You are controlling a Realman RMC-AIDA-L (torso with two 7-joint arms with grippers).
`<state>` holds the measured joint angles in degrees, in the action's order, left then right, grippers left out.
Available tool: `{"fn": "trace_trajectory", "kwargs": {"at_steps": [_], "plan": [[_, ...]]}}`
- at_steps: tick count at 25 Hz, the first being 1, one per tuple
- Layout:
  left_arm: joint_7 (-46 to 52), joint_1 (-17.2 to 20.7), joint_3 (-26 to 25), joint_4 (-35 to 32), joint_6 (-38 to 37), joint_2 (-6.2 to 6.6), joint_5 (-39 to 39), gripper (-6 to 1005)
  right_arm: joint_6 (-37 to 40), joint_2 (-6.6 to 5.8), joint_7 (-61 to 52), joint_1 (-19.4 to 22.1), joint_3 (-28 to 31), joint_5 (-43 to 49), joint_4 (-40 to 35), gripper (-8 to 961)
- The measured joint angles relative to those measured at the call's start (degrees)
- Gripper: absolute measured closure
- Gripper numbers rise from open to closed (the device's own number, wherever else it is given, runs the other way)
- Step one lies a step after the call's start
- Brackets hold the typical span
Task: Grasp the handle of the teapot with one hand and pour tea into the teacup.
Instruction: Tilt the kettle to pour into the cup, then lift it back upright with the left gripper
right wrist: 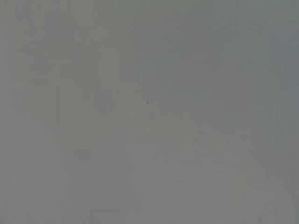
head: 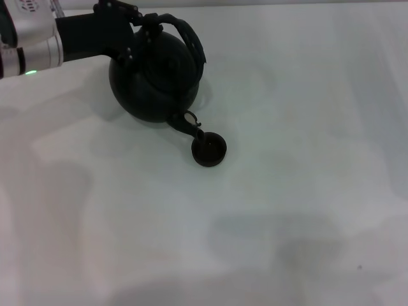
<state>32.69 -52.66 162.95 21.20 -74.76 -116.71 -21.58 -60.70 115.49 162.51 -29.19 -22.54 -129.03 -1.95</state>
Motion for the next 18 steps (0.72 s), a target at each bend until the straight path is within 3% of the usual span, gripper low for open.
{"fn": "trace_trajectory", "kwargs": {"at_steps": [9,18], "plan": [[0.6,-1.0,0.0,1.2,0.0,-0.12,1.4,881,0.0,0.00,0.0,-0.1,0.0,-0.1,0.2,128],[1.3,-2.4,0.0,4.1,0.1,-1.41,2.7,881,0.0,0.00,0.0,-0.2,0.1,-0.1,0.3,128]]}}
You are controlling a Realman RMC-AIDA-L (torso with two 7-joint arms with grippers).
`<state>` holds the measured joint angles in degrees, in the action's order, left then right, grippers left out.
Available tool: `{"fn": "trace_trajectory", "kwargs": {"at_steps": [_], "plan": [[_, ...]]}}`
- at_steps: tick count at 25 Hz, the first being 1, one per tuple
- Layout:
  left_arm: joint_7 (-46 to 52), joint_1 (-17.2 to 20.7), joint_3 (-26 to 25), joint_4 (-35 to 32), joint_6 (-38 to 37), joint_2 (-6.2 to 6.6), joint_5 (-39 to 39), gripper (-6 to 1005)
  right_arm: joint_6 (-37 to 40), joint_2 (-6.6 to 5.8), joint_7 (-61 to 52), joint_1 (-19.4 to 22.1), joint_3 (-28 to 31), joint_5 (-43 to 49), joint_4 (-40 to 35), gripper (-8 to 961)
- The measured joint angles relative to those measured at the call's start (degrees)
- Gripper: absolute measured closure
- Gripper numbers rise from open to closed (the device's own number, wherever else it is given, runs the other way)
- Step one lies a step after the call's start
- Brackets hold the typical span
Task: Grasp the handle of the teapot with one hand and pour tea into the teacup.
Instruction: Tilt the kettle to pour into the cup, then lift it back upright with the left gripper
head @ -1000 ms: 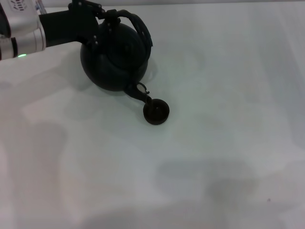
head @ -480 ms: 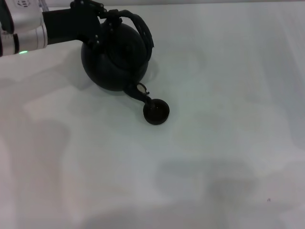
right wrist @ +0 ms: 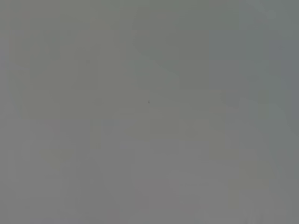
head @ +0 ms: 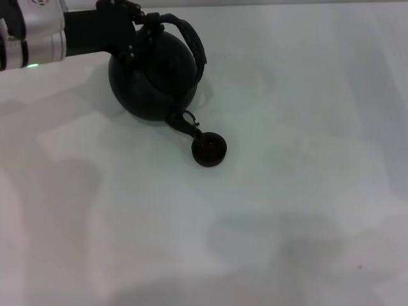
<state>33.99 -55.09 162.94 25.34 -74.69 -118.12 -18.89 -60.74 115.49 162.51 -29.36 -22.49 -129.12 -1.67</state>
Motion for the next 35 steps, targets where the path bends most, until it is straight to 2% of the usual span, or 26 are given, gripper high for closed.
{"fn": "trace_trajectory", "kwargs": {"at_steps": [35], "plan": [[2.3,-3.4,0.0,2.4,0.0,-0.18,4.1,881,0.0,0.09,-0.2,0.1,0.2,-0.3,0.0,128]]}}
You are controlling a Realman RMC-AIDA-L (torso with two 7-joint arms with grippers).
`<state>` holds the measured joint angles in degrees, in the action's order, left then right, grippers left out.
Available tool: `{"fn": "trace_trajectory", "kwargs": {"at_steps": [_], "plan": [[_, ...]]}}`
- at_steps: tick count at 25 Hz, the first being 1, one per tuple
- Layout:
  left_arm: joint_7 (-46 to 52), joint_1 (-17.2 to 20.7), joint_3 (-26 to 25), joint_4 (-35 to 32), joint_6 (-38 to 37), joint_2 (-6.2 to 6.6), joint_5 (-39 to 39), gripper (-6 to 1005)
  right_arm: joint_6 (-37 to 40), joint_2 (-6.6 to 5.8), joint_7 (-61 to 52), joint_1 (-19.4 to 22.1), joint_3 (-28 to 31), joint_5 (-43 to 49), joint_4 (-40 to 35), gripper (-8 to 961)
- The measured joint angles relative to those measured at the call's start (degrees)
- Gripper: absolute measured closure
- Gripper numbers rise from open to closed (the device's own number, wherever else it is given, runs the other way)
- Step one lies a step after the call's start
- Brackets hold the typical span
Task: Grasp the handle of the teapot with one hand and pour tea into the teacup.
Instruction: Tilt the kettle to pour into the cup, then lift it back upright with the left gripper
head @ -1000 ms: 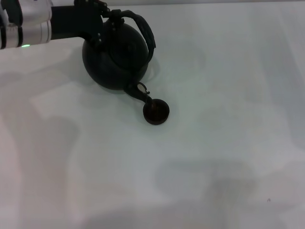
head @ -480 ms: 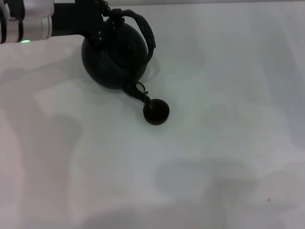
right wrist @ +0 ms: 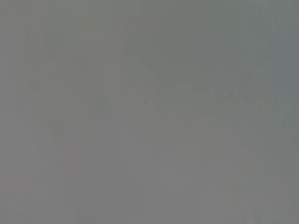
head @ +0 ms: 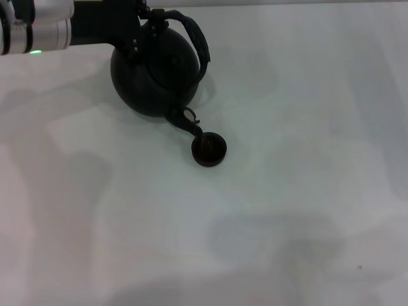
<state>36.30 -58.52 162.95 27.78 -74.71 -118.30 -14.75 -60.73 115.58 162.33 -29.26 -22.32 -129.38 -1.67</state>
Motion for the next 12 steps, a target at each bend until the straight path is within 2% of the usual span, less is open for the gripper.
{"fn": "trace_trajectory", "kwargs": {"at_steps": [12], "plan": [[0.1,-1.0,0.1,0.1,0.0,0.00,1.5,882,0.0,0.00,0.0,0.0,0.0,0.0,0.0,128]]}}
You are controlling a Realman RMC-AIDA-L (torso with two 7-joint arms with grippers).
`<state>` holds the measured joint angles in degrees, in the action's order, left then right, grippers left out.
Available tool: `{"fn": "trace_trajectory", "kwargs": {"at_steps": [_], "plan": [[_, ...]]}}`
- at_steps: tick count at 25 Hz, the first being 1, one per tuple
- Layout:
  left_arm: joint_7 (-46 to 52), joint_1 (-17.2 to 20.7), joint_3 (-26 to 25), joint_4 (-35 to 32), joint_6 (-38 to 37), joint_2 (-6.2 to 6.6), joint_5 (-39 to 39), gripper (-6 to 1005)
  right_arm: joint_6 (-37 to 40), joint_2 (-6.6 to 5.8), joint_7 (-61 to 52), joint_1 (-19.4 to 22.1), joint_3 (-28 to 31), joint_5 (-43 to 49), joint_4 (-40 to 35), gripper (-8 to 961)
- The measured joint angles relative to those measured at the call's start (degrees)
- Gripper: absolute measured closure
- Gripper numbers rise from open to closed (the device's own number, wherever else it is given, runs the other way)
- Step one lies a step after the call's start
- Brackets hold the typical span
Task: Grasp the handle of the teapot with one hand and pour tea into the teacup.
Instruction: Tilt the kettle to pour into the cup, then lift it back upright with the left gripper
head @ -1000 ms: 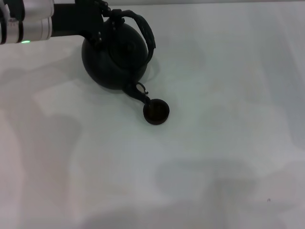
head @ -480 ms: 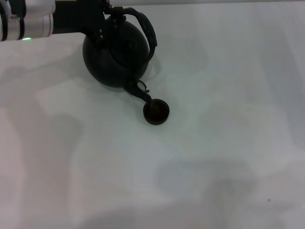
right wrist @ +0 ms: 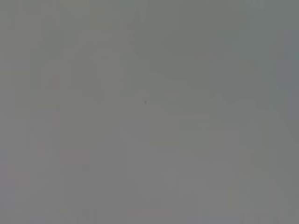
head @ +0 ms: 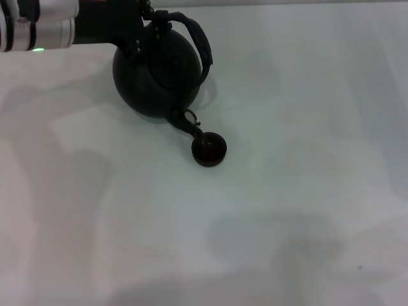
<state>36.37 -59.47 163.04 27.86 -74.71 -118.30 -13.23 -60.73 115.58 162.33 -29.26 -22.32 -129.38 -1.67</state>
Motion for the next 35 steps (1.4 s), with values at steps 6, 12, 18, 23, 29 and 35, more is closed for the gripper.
{"fn": "trace_trajectory", "kwargs": {"at_steps": [6,12,18,23,29,35], "plan": [[0.0,0.0,0.0,0.0,0.0,0.00,0.0,882,0.0,0.00,0.0,0.1,0.0,0.0,0.0,128],[0.0,0.7,0.0,0.0,0.0,-0.07,-0.4,882,0.1,0.00,0.0,0.1,0.0,0.0,0.0,128],[0.0,1.6,0.0,-0.4,0.0,-0.34,-1.2,882,0.3,0.00,0.0,-0.1,0.0,0.0,0.0,128],[0.0,2.4,-0.1,-0.6,0.0,-0.46,-2.5,881,0.4,-0.07,0.0,-0.1,0.0,0.1,0.0,128],[-0.1,3.1,-0.1,-0.9,-0.4,-0.52,-3.1,880,0.4,-0.09,0.0,0.1,0.0,0.1,0.0,128],[-0.3,4.6,-0.1,-1.4,-0.7,-0.53,-5.6,881,0.4,-0.10,0.0,0.0,0.0,0.2,0.0,128]]}}
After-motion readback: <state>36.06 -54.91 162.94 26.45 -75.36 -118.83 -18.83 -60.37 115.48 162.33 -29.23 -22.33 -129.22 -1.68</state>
